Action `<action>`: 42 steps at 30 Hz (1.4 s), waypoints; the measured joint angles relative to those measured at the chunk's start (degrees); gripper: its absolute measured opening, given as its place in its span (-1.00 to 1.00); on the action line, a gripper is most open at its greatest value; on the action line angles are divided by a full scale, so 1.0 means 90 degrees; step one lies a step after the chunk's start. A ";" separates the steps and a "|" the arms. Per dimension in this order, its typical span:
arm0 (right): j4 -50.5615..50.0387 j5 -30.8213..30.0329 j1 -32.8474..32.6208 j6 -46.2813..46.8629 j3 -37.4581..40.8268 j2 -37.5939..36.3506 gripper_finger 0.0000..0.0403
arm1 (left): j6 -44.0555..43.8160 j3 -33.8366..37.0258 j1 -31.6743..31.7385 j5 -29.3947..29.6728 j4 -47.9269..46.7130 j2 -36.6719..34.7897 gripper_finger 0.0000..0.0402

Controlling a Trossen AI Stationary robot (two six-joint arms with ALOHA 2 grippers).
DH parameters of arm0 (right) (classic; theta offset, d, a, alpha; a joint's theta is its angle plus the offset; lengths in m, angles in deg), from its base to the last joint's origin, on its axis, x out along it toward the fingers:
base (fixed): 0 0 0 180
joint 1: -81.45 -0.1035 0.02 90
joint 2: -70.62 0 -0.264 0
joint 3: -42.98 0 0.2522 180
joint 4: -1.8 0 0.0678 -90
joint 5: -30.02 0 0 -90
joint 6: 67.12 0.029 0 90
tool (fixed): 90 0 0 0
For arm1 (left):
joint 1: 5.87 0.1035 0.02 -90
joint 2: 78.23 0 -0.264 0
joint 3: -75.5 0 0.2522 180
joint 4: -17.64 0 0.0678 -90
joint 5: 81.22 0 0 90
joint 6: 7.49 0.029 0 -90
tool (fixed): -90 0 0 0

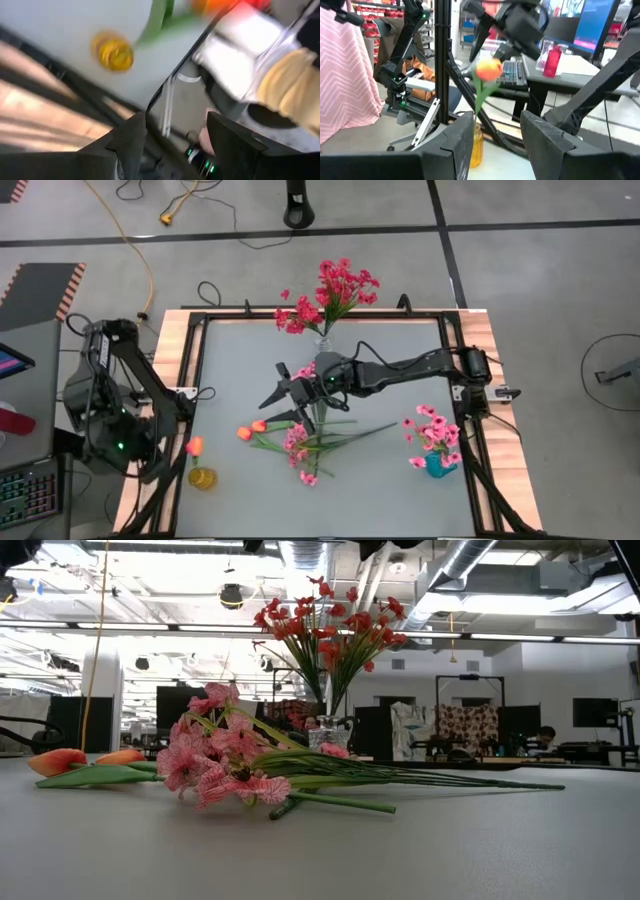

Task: Sort flowers into vase by color
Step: Put the bottom pink flowers into the blue vase

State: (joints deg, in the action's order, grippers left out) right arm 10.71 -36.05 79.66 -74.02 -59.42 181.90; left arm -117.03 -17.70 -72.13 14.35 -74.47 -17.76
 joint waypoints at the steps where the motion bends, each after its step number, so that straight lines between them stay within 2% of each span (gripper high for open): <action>1: -0.0153 0.0000 0.0005 0.0000 0.0002 -0.0048 -0.06 | 0.0045 0.0000 0.0000 0.0253 -0.0005 -0.0056 0.00; 12: -0.2605 -0.0173 0.0089 -0.0428 0.0000 -0.1024 -0.06 | 0.0833 0.0000 0.0002 0.2912 -0.0047 -0.0677 0.00; 18: -0.4005 -0.0716 0.0093 -0.0571 0.0000 -0.1693 -0.06 | 0.0901 0.0000 0.0034 0.5274 -0.0149 -0.0894 0.00; 22: -0.4919 -0.1144 0.0091 -0.0572 0.0000 -0.2125 -0.06 | 0.1237 0.0000 0.0311 0.6321 -0.0196 -0.0892 0.00; 31: -0.6335 -0.1226 0.0071 -0.0567 0.0000 -0.2677 -0.06 | 0.2375 0.0000 0.1740 0.6404 -0.0157 -0.0556 0.00; 42: -0.6950 -0.1220 -0.0158 -0.0549 0.0000 -0.2194 -0.06 | 0.4440 0.0000 0.3642 0.4997 0.0750 0.0447 0.00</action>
State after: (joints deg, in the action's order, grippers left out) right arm -51.83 -47.03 78.24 -78.96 -59.42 162.16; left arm -77.07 -17.70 -39.35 59.33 -67.72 -13.74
